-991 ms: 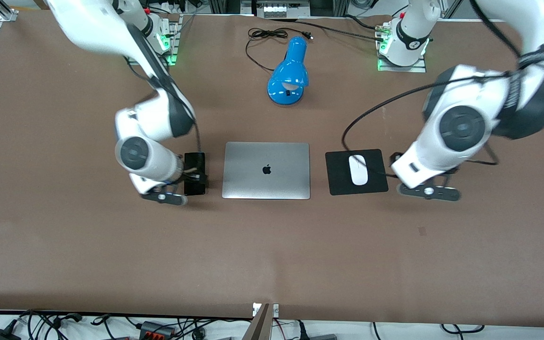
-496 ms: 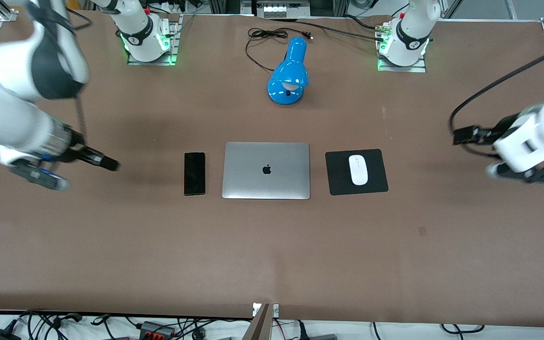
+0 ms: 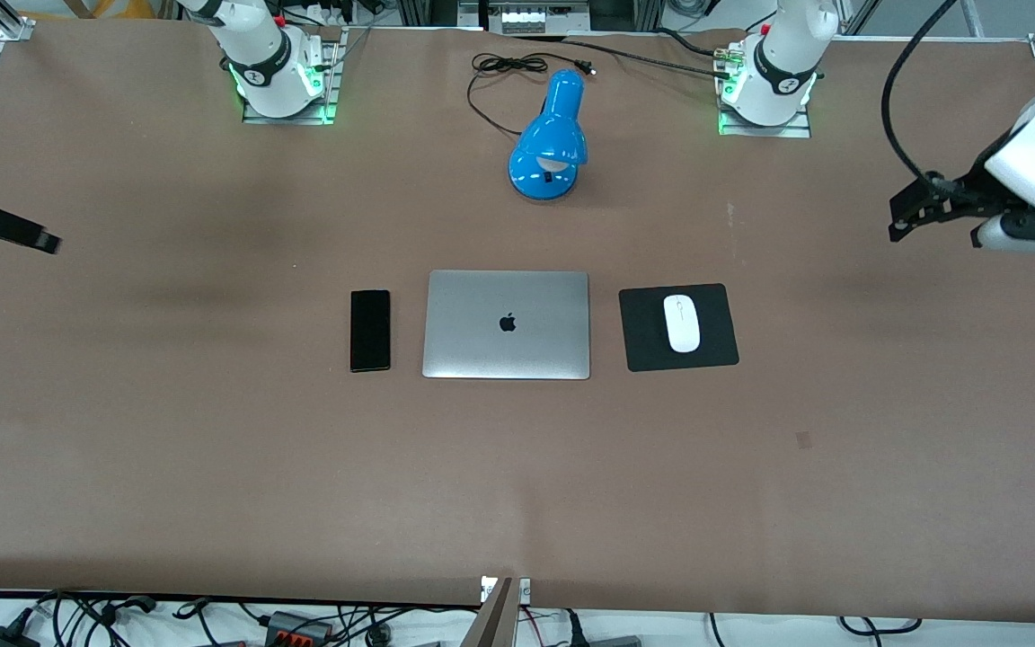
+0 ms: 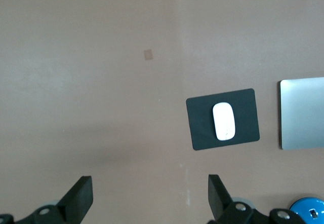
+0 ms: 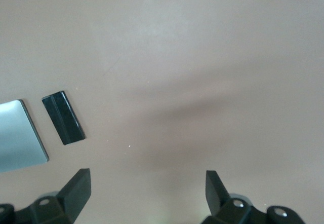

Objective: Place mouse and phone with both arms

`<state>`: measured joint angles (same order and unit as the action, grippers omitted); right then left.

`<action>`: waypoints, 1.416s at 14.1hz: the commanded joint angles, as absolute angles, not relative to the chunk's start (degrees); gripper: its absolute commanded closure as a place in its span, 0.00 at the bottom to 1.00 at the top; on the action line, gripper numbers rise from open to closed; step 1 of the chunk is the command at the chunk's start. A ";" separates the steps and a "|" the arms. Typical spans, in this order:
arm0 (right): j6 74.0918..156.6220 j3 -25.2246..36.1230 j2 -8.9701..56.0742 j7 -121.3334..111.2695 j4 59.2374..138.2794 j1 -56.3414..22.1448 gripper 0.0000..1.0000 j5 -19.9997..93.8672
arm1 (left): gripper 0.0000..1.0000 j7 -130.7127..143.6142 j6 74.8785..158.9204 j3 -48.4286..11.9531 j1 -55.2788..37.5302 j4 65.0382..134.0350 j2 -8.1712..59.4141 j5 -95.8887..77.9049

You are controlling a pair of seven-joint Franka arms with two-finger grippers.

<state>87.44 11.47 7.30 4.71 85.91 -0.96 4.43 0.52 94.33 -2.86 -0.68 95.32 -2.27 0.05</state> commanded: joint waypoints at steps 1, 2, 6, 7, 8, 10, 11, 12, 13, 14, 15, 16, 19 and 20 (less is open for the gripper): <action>89.71 10.90 9.41 3.96 82.35 -0.79 0.00 4.83 | 0.00 -1.31 94.22 -2.20 -0.79 98.35 -4.13 -0.44; 92.26 10.90 8.80 3.78 83.57 -0.09 0.00 4.92 | 0.00 -2.97 93.70 -2.11 -0.70 98.09 -4.04 -0.27; 92.72 7.48 0.45 5.01 92.99 0.52 0.00 3.61 | 0.00 -5.18 88.95 -2.37 -0.79 92.91 -1.33 0.62; 92.99 7.38 0.61 5.01 92.73 0.53 0.00 3.52 | 0.00 -5.36 88.86 -2.29 -0.79 92.03 -0.97 0.62; 93.51 6.77 0.62 4.92 92.81 -0.08 0.00 1.51 | 0.00 -5.36 88.86 -2.20 -0.70 92.02 -0.97 0.62; 93.69 3.09 0.53 4.75 92.99 0.35 0.00 -4.99 | 0.00 -5.54 88.77 -1.67 -0.70 92.02 -0.70 0.53; 93.69 2.99 0.53 4.66 92.90 0.44 0.00 -5.18 | 0.00 -5.54 88.77 -1.67 -0.62 92.02 -0.70 0.53; 93.43 2.99 1.14 3.88 92.55 0.70 0.00 -5.19 | 0.00 -5.45 88.86 -1.67 -0.70 91.93 -0.53 0.61; 93.34 3.08 1.58 4.04 91.94 0.79 0.00 -4.84 | 0.00 -5.45 88.86 -1.67 -0.79 91.67 -0.35 0.62; 93.25 3.25 1.84 4.13 91.85 0.88 0.00 -4.40 | 0.00 -5.45 88.86 -1.67 -0.79 91.15 0.17 0.53; 93.16 3.34 1.93 4.57 91.67 0.97 0.00 -4.39 | 0.00 -5.45 88.86 -1.58 -0.70 91.14 0.18 0.53; 93.08 3.34 1.93 4.74 91.67 0.88 0.00 -4.31 | 0.00 -5.45 88.86 -1.58 -0.70 91.14 0.26 0.53; 92.64 3.43 1.85 4.66 91.67 1.23 0.00 -2.29 | 0.00 -5.27 88.86 -1.67 -0.88 90.97 0.44 0.53; 92.55 3.43 1.85 4.57 91.67 1.32 0.00 -2.20 | 0.00 -5.36 88.86 -1.67 -0.79 90.97 0.44 0.53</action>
